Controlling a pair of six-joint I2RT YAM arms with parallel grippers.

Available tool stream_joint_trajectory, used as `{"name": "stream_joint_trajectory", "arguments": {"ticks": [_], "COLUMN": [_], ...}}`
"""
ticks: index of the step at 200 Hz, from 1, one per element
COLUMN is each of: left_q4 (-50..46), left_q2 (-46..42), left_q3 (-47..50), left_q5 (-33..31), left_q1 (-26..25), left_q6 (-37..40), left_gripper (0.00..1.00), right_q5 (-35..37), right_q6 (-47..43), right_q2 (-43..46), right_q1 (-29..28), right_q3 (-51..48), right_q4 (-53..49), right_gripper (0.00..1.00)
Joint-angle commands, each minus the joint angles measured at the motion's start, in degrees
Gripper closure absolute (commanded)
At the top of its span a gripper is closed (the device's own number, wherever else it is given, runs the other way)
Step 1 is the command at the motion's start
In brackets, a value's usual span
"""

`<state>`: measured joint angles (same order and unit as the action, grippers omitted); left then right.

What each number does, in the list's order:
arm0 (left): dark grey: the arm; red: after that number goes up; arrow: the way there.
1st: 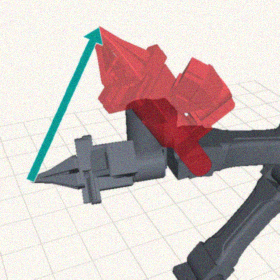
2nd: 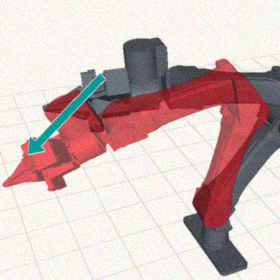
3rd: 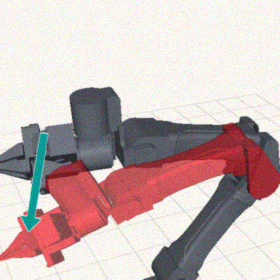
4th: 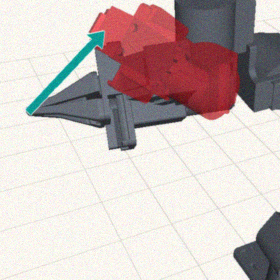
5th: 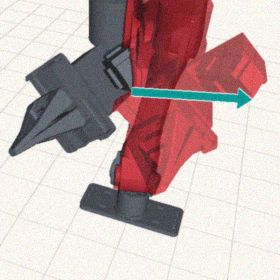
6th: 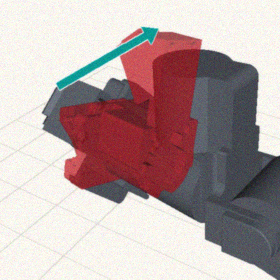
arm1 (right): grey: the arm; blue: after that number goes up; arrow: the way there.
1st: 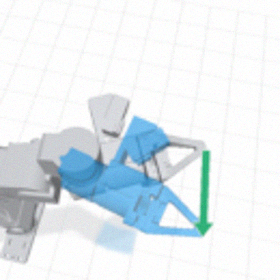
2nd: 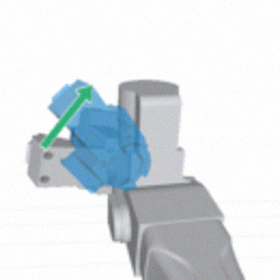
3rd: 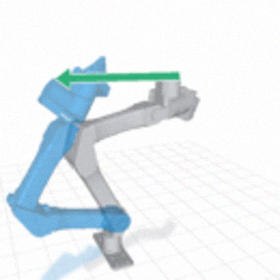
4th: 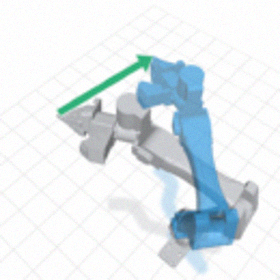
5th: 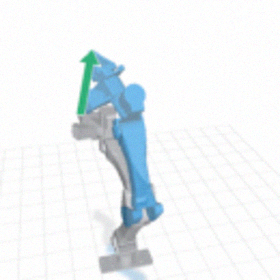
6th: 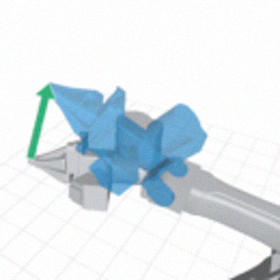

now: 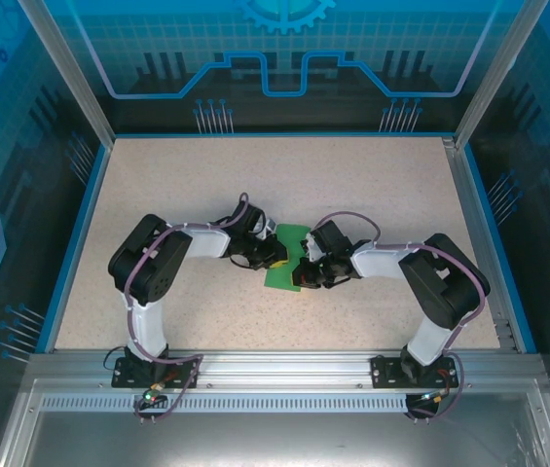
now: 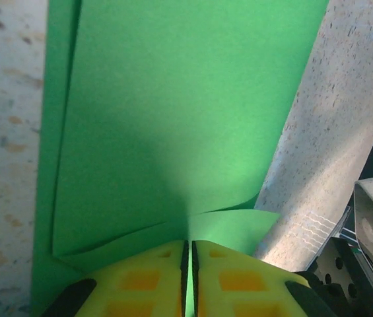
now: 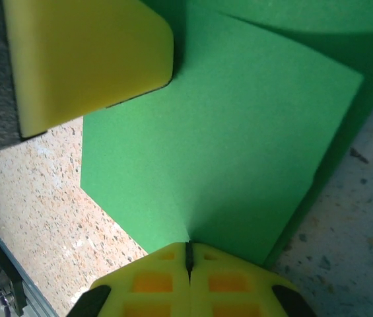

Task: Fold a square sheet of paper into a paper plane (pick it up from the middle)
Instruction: Fold the triangle a second time at the center of the table.

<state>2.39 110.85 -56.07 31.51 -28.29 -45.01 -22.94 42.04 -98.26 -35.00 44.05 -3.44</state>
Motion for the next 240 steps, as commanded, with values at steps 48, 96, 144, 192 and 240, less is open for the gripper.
{"name": "stream_joint_trajectory", "arguments": {"ticks": [48,96,144,192,240], "left_q4": [-1.92,-2.29,-2.41,-1.84,-1.73], "left_q2": [2.71,2.38,2.53,3.32,3.15], "left_q3": [2.14,2.12,2.27,3.38,3.95], "left_q5": [-3.85,-3.83,-4.22,-4.55,-4.35], "left_q1": [0.31,0.27,0.42,1.66,2.32], "left_q6": [0.37,0.50,-0.06,-0.86,-0.69], "left_gripper": [0.88,0.88,0.90,0.91,0.91], "right_q5": [-2.56,-0.32,0.38,-1.51,-1.32], "right_q6": [1.63,0.94,0.24,-0.03,1.22], "right_q2": [0.09,-4.78,-6.35,-0.94,2.81], "right_q1": [-0.32,-0.33,-0.35,-0.07,0.80], "right_q3": [4.19,8.69,7.30,1.45,-5.75], "right_q4": [-2.09,-3.88,-5.52,-5.03,-3.27], "right_gripper": [0.95,0.94,0.94,0.91,0.90]}}
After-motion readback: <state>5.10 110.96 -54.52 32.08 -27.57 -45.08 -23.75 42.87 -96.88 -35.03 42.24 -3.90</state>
